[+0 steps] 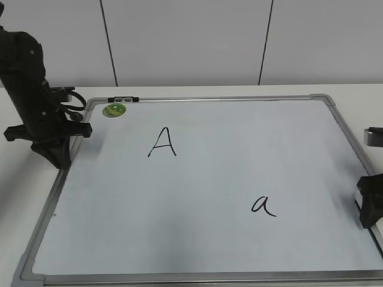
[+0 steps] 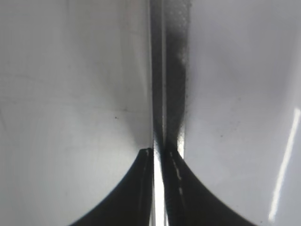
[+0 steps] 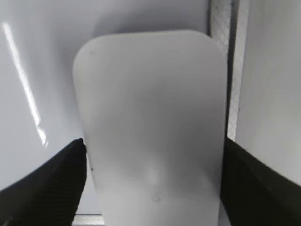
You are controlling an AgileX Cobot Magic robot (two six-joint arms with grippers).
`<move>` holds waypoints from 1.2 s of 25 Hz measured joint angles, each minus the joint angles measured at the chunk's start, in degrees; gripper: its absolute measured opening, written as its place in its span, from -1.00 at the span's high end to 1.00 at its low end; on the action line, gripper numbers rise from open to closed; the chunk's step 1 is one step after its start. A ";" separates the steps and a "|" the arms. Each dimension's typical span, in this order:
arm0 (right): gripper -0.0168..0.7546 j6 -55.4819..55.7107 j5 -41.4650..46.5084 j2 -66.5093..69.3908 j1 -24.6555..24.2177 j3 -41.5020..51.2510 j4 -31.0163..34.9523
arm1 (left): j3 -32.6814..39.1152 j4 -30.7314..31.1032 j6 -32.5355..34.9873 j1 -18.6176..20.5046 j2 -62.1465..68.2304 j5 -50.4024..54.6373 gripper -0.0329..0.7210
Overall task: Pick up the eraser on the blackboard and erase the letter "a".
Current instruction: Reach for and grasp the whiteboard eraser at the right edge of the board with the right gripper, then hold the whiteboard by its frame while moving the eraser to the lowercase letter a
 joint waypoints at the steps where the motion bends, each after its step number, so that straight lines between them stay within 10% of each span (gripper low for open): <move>1: -0.67 -0.15 -0.03 0.13 0.00 0.00 0.00 | 0.00 0.00 0.00 0.00 0.00 0.00 0.80; 30: -0.40 -0.43 4.82 1.68 -0.11 -2.62 4.81 | 0.00 -0.26 0.00 0.00 0.00 0.00 0.80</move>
